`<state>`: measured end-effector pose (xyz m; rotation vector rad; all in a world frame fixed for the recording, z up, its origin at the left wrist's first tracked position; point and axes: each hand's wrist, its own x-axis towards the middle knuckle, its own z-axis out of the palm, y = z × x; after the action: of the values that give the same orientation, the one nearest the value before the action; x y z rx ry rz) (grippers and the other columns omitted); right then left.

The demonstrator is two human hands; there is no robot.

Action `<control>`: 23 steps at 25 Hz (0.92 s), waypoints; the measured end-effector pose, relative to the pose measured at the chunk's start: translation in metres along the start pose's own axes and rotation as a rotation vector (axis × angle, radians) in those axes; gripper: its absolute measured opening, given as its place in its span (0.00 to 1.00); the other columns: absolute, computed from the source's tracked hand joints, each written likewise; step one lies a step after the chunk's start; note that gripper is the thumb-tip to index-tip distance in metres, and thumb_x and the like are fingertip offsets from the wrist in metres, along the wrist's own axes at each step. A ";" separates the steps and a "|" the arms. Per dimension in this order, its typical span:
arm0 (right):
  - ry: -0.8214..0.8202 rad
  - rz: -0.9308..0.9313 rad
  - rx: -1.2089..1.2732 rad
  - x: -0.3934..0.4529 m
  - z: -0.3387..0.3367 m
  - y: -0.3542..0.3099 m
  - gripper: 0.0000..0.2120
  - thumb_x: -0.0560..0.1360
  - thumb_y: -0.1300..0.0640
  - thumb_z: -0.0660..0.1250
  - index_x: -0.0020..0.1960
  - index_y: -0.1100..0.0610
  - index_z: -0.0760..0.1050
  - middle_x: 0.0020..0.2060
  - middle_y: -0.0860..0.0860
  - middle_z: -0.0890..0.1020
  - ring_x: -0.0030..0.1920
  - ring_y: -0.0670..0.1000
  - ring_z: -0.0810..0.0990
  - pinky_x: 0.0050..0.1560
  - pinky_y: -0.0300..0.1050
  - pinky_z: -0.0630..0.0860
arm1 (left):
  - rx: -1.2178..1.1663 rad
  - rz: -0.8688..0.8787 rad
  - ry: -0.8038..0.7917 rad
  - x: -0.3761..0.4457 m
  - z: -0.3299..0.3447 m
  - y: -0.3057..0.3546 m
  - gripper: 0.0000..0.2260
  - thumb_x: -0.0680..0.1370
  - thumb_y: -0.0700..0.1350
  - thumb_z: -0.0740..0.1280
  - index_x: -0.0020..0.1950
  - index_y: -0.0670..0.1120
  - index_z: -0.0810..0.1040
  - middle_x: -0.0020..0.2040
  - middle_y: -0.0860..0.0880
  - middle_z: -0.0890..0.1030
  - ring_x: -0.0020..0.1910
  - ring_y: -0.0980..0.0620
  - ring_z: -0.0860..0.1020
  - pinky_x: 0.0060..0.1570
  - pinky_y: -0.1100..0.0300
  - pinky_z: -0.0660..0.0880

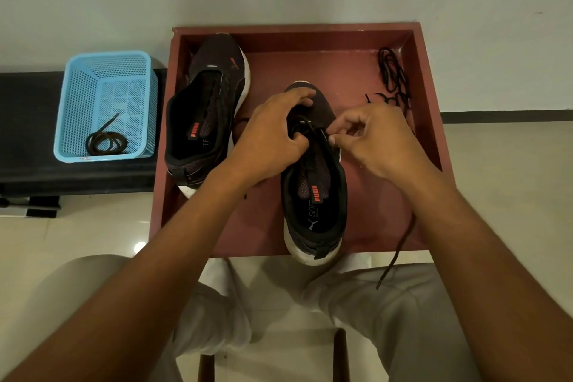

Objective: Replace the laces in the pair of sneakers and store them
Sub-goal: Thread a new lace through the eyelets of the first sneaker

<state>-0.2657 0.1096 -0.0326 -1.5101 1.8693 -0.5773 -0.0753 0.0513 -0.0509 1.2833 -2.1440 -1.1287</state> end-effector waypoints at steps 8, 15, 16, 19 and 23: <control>0.022 0.245 -0.015 -0.003 -0.022 0.010 0.04 0.75 0.60 0.74 0.43 0.52 0.86 0.38 0.44 0.84 0.38 0.41 0.80 0.34 0.30 0.69 | 0.001 0.000 -0.012 0.001 0.002 -0.002 0.27 0.73 0.36 0.67 0.73 0.47 0.75 0.68 0.52 0.78 0.69 0.57 0.74 0.73 0.58 0.69; -0.039 0.062 0.110 -0.005 -0.019 0.008 0.04 0.74 0.55 0.77 0.49 0.48 0.86 0.41 0.45 0.85 0.37 0.37 0.79 0.41 0.31 0.73 | -0.017 -0.144 0.188 -0.030 -0.003 -0.004 0.14 0.81 0.37 0.67 0.65 0.46 0.82 0.57 0.55 0.82 0.55 0.62 0.79 0.57 0.75 0.72; -0.044 0.040 0.112 -0.004 -0.016 0.007 0.04 0.74 0.54 0.77 0.49 0.48 0.86 0.41 0.46 0.85 0.38 0.39 0.79 0.43 0.34 0.75 | 0.007 -0.157 0.202 -0.036 -0.001 -0.005 0.13 0.80 0.37 0.69 0.63 0.46 0.83 0.55 0.55 0.82 0.53 0.62 0.80 0.55 0.75 0.72; -0.025 0.043 0.114 0.000 -0.009 0.004 0.01 0.75 0.54 0.77 0.45 0.48 0.86 0.40 0.46 0.84 0.38 0.43 0.80 0.46 0.43 0.77 | -0.004 -0.202 0.273 -0.043 0.004 -0.005 0.06 0.78 0.39 0.73 0.53 0.47 0.87 0.47 0.56 0.85 0.48 0.62 0.82 0.52 0.72 0.76; -0.030 0.096 0.075 0.003 -0.005 0.005 0.04 0.78 0.55 0.74 0.44 0.49 0.84 0.42 0.48 0.85 0.44 0.49 0.83 0.47 0.42 0.78 | -0.036 -0.200 0.304 -0.037 0.006 0.001 0.04 0.79 0.40 0.71 0.47 0.46 0.83 0.43 0.55 0.84 0.44 0.60 0.81 0.45 0.71 0.76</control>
<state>-0.2730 0.1074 -0.0334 -1.3654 1.8656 -0.5702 -0.0614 0.0866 -0.0515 1.5686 -1.7990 -0.9682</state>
